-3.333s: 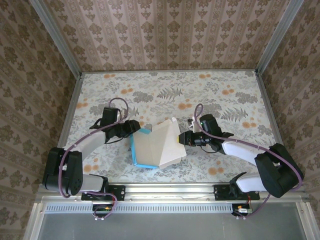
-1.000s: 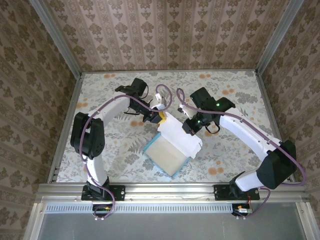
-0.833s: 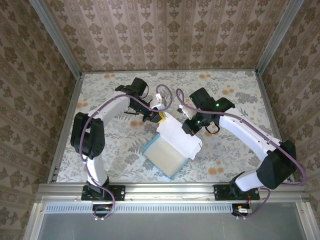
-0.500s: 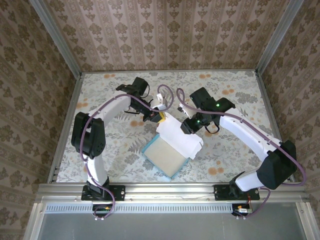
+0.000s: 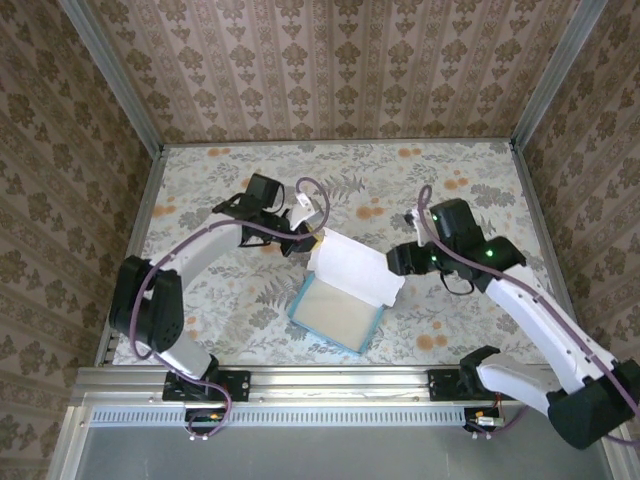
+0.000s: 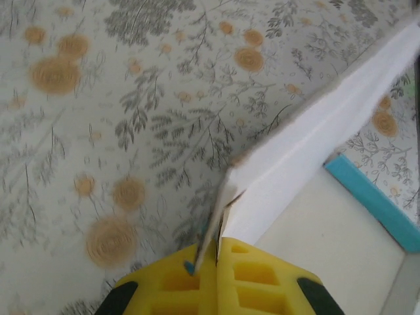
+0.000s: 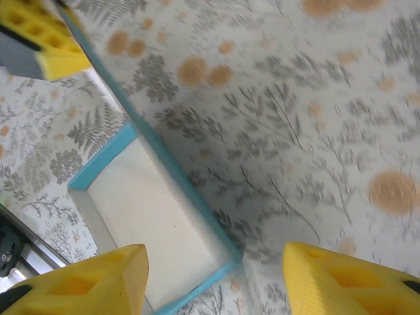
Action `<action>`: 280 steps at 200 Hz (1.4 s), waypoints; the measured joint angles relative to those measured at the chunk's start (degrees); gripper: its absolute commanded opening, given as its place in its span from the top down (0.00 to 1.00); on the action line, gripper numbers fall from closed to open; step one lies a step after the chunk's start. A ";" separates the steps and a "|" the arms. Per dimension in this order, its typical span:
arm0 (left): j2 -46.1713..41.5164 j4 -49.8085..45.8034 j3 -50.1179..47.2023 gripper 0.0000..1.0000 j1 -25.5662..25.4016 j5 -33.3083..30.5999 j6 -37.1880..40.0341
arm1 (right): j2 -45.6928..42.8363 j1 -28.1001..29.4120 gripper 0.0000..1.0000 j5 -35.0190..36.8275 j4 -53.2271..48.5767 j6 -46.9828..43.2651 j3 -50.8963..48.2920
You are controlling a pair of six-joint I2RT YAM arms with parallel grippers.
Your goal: Fold the paper box
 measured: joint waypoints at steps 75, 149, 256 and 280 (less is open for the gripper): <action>-7.65 5.68 -9.27 1.00 -0.20 -7.39 -10.25 | 0.61 -0.35 0.55 -0.87 0.72 1.86 -2.95; -8.52 6.95 -10.51 1.00 -0.20 -8.90 -12.11 | 4.83 -0.22 0.60 -1.42 4.02 1.88 -4.17; -9.11 7.30 -11.28 0.87 -0.24 -9.09 -13.18 | 6.73 2.97 0.90 -1.88 6.99 3.58 -7.19; -9.53 6.29 -11.28 0.84 -0.22 -9.09 -13.14 | 6.73 3.80 0.92 -1.07 7.28 3.56 -7.19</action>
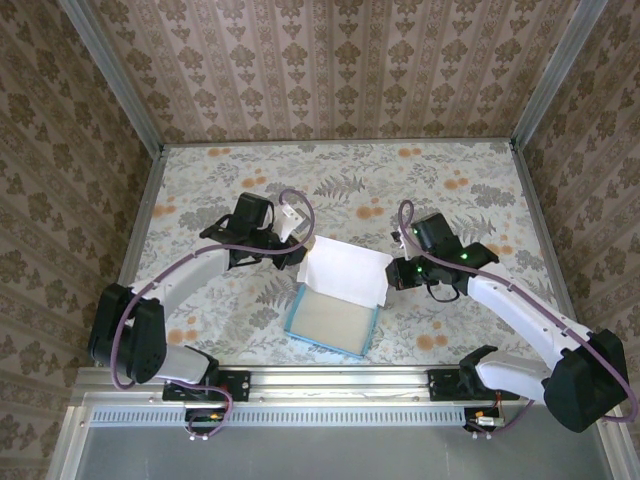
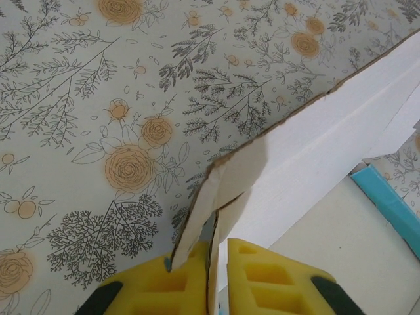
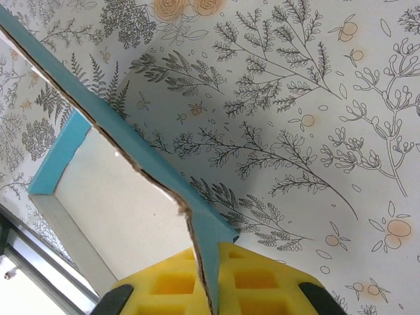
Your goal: Fold the paper box
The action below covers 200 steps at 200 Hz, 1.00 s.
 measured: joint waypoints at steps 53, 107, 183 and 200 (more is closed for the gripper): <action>-0.17 -4.81 0.83 0.74 -0.02 -0.04 1.05 | 0.00 1.57 0.93 2.97 -0.07 -0.66 0.31; -0.17 -7.43 2.25 0.88 -0.13 -0.44 2.03 | 0.33 2.34 0.94 4.79 -0.61 -0.87 0.85; -0.15 -8.02 3.41 0.97 -2.05 -4.00 -1.18 | 0.37 5.20 0.94 11.72 -1.95 2.69 2.95; -0.17 -7.96 4.90 0.97 -3.41 -7.02 -4.04 | 0.37 7.04 0.94 15.15 -2.62 5.14 4.57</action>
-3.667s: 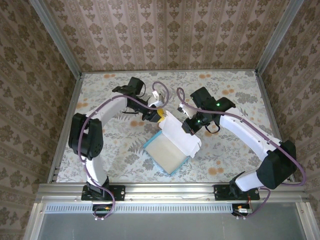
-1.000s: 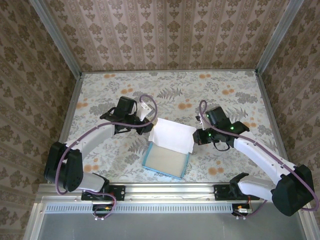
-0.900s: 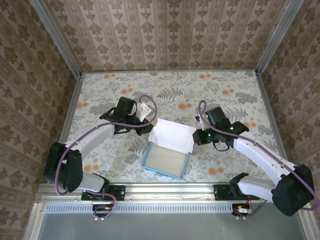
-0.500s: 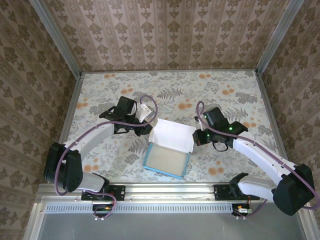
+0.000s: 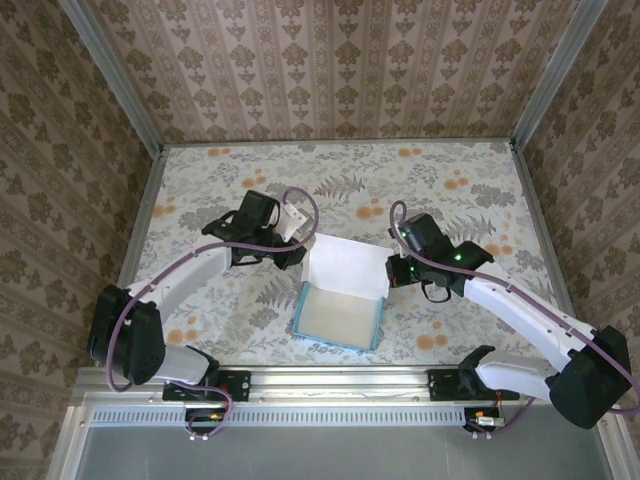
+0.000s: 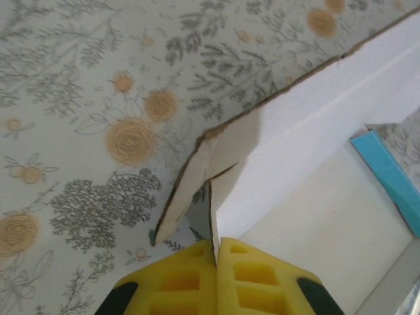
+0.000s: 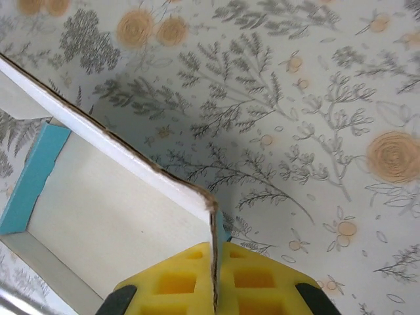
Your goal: Fold the paper box
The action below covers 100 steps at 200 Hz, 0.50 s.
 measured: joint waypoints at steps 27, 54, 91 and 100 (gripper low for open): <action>-0.33 1.27 1.01 0.98 -2.45 -5.70 -4.39 | 0.11 1.62 0.94 5.05 0.09 2.93 2.29; -0.46 4.42 0.76 1.00 -4.13 -9.84 -8.74 | 1.53 2.05 0.94 9.66 1.49 5.27 2.93; -0.28 8.20 0.66 1.00 -4.52 -14.34 -13.57 | 6.29 2.10 0.95 15.26 5.77 7.19 4.74; 0.13 8.70 0.94 1.00 -4.61 -15.56 -14.43 | 7.48 2.08 0.95 16.48 6.82 7.56 5.70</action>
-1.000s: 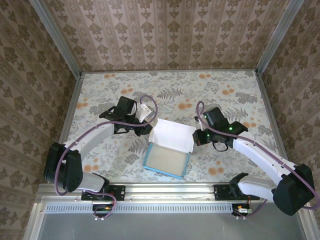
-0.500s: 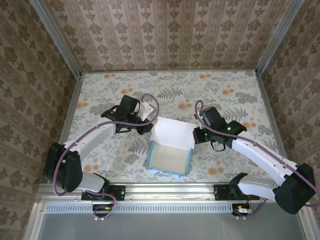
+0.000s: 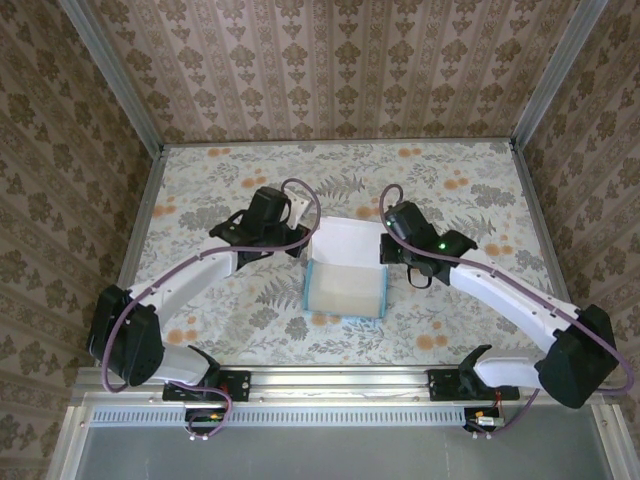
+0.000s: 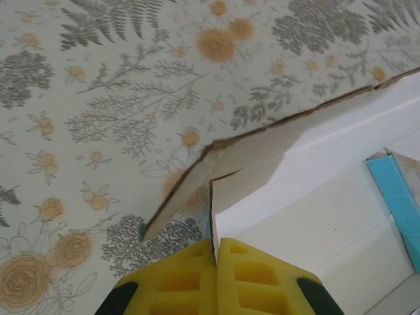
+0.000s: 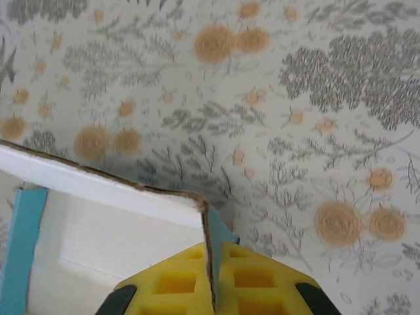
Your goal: Fold the paper box
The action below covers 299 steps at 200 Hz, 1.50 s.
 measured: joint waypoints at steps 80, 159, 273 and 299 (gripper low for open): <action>3.04 11.78 -0.66 1.00 -0.68 -10.21 -6.38 | 5.11 -0.96 0.96 7.67 13.97 2.05 1.44; 3.43 29.57 -12.33 1.00 -2.89 -15.87 -8.41 | 4.92 -0.90 0.97 9.03 35.80 0.35 -14.21; -0.87 41.00 -24.13 1.00 -8.92 -24.39 -16.39 | 2.60 1.70 0.96 11.10 46.86 0.42 -22.67; -1.70 43.17 -26.34 1.00 -9.88 -25.24 -17.31 | 2.03 2.58 0.96 11.93 48.19 0.59 -24.26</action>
